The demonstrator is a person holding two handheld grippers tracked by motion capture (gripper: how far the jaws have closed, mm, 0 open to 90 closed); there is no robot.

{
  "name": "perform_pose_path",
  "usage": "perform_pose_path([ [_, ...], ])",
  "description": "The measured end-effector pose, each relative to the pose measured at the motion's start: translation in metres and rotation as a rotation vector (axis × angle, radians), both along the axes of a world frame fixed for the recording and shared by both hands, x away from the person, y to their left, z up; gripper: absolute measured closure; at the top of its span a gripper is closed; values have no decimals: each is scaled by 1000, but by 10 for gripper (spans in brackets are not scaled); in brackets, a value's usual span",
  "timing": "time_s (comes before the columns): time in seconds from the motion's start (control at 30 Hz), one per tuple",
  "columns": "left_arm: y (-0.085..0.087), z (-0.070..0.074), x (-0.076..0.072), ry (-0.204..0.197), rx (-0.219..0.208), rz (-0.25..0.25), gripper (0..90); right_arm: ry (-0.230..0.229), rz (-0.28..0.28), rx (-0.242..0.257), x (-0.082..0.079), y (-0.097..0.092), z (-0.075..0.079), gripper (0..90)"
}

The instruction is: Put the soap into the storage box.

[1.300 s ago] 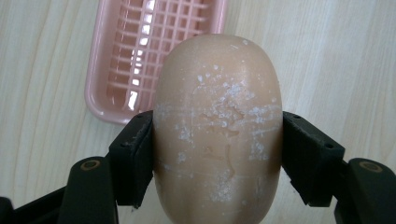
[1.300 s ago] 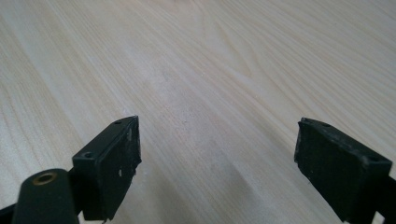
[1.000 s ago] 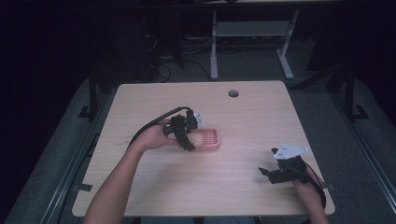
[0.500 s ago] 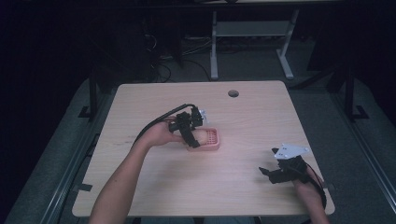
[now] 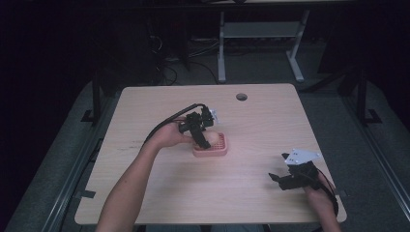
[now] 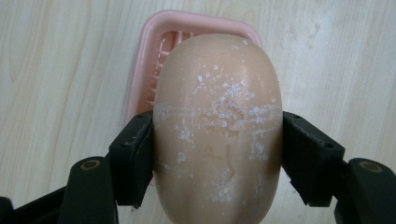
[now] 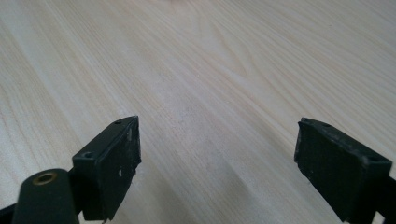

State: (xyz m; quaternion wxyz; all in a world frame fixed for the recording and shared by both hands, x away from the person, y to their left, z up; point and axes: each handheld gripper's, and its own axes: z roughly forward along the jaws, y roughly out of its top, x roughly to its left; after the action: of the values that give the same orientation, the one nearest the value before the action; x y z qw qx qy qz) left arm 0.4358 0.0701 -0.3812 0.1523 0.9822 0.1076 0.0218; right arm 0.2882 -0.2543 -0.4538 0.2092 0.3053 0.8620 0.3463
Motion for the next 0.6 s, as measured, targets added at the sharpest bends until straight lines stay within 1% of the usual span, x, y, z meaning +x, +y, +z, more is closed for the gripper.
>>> perform_pose_path([
  [0.1, -3, -1, 2, -12, 6, -12, 321, 3, -1, 0, 0, 0, 0, 140],
  [0.2, -5, -3, 4, -5, 5, -7, 321, 4, -1, 0, 0, 0, 0, 140],
  [0.4, -9, -6, 7, -4, 5, -7, 321, 3, 0, 2, 0, 0, 0, 140],
  [0.6, -10, -12, 11, 1, 9, -1, 320, 3, 0, 1, 0, -1, 0, 140],
])
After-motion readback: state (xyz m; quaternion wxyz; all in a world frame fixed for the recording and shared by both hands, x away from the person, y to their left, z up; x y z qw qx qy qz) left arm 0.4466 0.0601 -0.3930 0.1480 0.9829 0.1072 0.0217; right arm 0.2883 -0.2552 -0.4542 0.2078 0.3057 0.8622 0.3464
